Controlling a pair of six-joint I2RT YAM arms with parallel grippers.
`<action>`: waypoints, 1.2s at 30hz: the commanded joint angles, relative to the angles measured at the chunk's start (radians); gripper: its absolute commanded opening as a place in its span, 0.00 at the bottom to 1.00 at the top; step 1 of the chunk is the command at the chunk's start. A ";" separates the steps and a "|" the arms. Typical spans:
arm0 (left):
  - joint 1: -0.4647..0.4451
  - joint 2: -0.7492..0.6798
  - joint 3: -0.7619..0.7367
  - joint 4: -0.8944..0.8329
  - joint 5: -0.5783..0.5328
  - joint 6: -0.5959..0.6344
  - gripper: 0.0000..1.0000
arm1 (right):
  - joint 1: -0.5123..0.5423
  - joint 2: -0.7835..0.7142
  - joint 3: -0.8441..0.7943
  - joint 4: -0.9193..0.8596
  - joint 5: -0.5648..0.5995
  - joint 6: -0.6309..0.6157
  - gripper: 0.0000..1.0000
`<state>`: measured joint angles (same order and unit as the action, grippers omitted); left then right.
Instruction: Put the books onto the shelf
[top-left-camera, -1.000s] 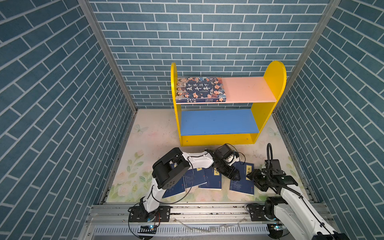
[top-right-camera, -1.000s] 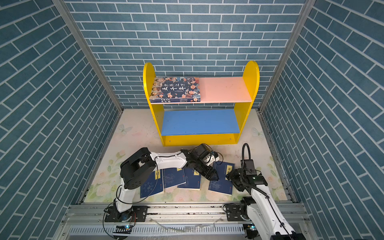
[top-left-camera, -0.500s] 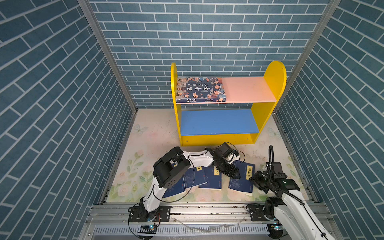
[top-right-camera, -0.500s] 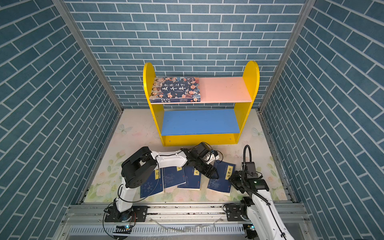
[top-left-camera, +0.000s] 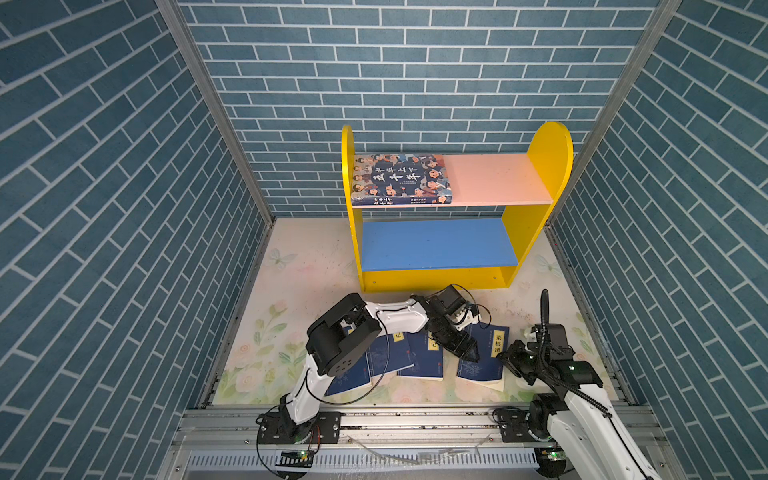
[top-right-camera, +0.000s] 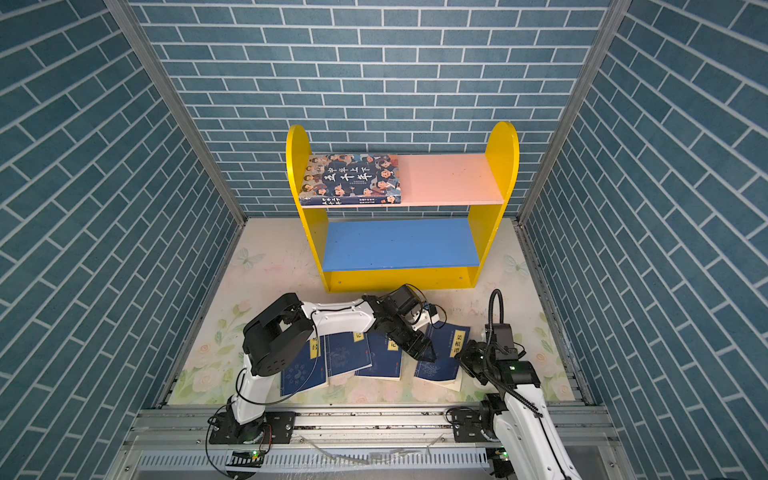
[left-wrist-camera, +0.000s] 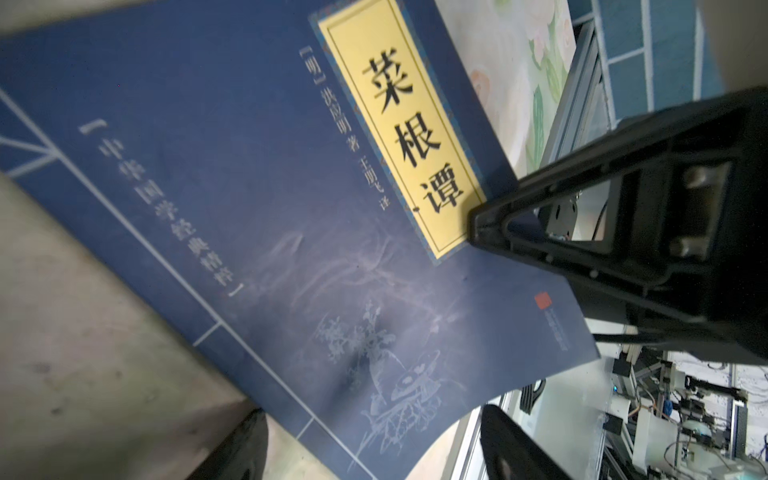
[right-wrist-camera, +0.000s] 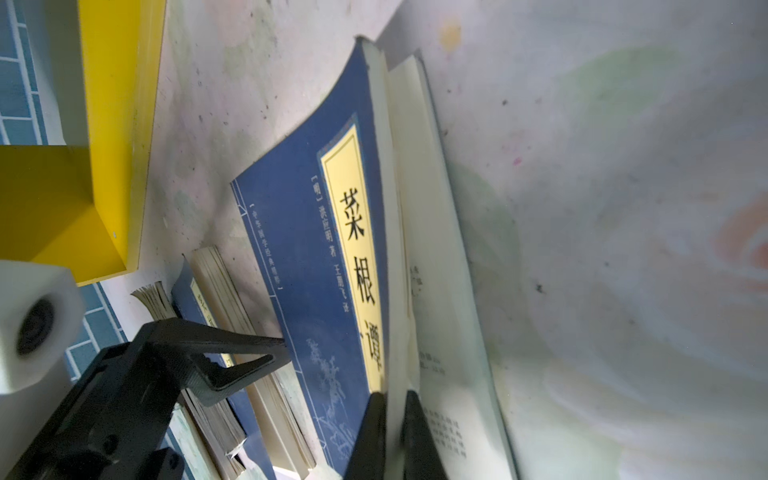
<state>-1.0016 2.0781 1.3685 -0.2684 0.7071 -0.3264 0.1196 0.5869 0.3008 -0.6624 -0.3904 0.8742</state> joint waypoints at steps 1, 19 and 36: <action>-0.015 -0.014 0.044 -0.064 0.076 0.089 0.82 | 0.005 -0.022 0.044 -0.018 -0.036 -0.013 0.00; 0.114 -0.264 0.091 -0.403 0.315 0.434 0.84 | 0.004 0.013 0.263 -0.141 -0.101 -0.123 0.00; 0.146 -0.367 -0.037 -0.134 0.201 0.137 0.83 | 0.004 0.070 0.430 -0.159 -0.277 -0.165 0.00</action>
<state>-0.8597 1.7443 1.2987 -0.3904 0.9207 -0.1772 0.1207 0.6514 0.6918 -0.8154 -0.6106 0.7506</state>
